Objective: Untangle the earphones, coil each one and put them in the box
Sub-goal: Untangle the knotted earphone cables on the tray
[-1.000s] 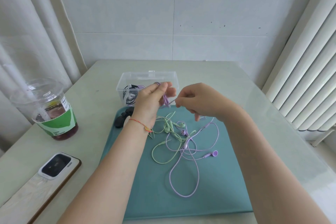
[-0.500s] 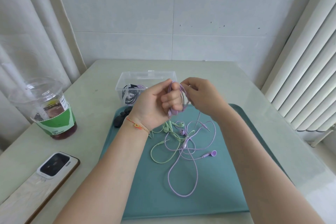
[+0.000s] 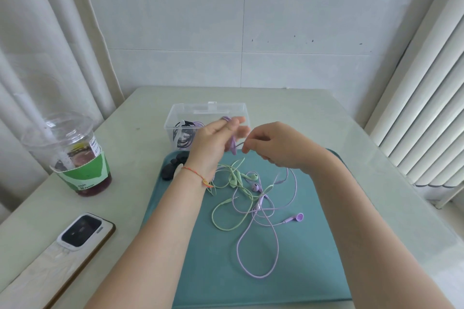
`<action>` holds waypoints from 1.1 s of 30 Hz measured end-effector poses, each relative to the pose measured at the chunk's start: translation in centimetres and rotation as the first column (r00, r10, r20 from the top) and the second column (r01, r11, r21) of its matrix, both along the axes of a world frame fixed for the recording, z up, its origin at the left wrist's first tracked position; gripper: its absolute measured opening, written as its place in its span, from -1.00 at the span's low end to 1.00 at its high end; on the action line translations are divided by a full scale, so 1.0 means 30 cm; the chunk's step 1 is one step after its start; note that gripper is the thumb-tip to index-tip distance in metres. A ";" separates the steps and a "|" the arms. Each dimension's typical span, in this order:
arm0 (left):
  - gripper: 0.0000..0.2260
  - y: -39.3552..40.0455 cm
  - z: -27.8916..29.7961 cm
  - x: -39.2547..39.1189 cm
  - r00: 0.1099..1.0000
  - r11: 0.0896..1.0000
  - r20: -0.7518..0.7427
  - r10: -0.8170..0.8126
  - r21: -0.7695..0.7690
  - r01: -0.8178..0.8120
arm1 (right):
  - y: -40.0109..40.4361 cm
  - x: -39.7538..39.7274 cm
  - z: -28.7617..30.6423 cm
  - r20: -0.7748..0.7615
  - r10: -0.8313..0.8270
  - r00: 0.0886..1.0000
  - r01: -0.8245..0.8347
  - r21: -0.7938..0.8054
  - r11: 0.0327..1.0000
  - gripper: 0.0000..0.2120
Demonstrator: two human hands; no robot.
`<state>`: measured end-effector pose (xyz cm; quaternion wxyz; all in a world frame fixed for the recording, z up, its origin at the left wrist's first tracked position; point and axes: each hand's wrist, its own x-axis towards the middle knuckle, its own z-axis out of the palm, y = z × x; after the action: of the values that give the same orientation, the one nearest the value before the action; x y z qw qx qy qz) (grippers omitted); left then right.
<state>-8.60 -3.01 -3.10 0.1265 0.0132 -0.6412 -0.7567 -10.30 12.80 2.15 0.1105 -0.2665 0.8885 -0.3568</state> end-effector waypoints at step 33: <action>-0.84 0.013 0.012 0.002 0.997 0.942 -0.055 0.060 0.334 -0.038 | -0.069 0.022 -0.060 -0.015 0.028 0.999 -0.025 0.148 0.989 -0.72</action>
<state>-8.55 -2.61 -2.76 0.1616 0.0259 -0.4994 -0.8508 -9.64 10.73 0.37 0.1271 -0.2725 0.9098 -0.2861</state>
